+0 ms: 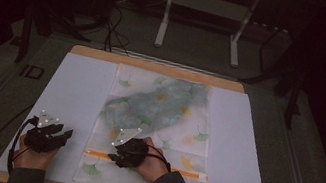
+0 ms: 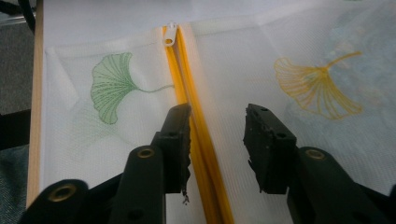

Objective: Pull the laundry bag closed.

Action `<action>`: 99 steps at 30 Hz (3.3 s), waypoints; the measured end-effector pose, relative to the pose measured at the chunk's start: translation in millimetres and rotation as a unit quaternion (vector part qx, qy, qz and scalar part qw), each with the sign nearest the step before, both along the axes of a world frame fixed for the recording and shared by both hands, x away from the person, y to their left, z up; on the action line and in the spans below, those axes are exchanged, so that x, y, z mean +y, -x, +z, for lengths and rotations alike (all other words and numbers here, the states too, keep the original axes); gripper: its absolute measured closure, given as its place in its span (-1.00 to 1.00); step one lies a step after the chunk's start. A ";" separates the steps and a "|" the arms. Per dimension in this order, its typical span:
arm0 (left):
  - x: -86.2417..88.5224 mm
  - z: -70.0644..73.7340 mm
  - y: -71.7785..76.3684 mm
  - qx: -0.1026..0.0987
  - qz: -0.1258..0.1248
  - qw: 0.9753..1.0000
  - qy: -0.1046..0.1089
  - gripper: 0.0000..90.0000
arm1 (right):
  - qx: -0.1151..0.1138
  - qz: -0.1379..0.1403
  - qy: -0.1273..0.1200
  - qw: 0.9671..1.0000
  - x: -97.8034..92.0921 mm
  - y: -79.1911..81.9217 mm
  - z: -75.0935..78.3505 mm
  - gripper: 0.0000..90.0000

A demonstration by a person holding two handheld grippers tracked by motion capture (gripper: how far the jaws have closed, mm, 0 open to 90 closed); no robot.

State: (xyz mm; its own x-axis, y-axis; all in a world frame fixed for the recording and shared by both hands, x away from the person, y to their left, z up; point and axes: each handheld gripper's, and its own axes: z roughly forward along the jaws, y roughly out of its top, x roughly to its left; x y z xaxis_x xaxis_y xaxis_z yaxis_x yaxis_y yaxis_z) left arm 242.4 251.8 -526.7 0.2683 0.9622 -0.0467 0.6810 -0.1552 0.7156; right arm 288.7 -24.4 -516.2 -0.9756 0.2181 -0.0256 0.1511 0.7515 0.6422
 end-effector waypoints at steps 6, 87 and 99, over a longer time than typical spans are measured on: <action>0.0 -0.4 -0.4 0.001 -0.002 1.000 -0.002 0.25 | 0.001 0.013 0.001 1.000 7.1 -0.9 -3.0 0.48; -17.9 7.8 15.0 0.036 -0.060 0.998 -0.004 0.31 | 0.011 0.061 0.049 0.997 63.2 0.2 1.5 0.87; -31.5 13.5 25.7 0.041 -0.095 0.995 0.010 0.31 | 0.012 0.060 0.049 0.997 63.2 2.1 -2.6 0.88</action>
State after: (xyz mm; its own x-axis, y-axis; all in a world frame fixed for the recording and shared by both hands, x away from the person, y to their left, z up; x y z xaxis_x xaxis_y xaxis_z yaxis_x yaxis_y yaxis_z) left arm 216.6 220.2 -513.2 0.4394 0.8934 -0.0938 0.6964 -0.2728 0.6638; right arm 286.6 38.8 -518.8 -0.9951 0.0978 -0.0165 0.0716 0.8236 0.5626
